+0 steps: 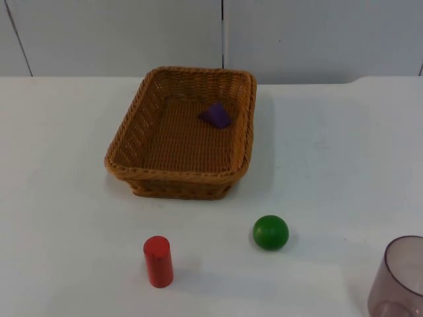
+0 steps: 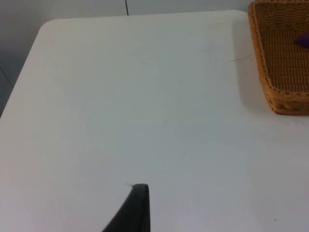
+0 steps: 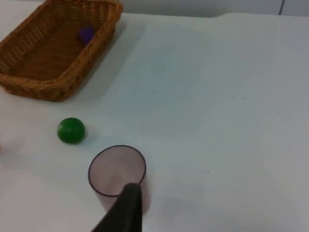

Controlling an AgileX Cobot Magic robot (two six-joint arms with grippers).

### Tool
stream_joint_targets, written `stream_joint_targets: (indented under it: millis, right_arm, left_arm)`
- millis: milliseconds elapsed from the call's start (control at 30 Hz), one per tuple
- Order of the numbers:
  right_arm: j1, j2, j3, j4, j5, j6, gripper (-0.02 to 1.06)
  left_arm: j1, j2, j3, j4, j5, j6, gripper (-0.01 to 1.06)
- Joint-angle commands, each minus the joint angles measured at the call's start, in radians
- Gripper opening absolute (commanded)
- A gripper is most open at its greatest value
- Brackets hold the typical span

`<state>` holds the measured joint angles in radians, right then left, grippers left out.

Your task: Pick up the basket with the left hand and place the triangular block into the basket with the right hand.

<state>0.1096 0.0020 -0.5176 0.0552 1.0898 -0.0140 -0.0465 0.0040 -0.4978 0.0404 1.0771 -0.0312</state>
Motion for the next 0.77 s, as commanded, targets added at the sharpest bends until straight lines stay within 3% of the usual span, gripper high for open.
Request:
stream_joint_targets:
  millis: [0, 733]
  right_arm:
    - [-0.032, -0.002, 0.003, 0.002, -0.014, -0.002, 1.05]
    - [-0.065, -0.002, 0.003, 0.006, -0.014, -0.002, 1.05]
  left_arm:
    - [-0.006, -0.004, 0.003, -0.002, -0.001, 0.000, 1.05]
    - [0.019, -0.004, 0.003, -0.002, -0.001, -0.001, 1.05]
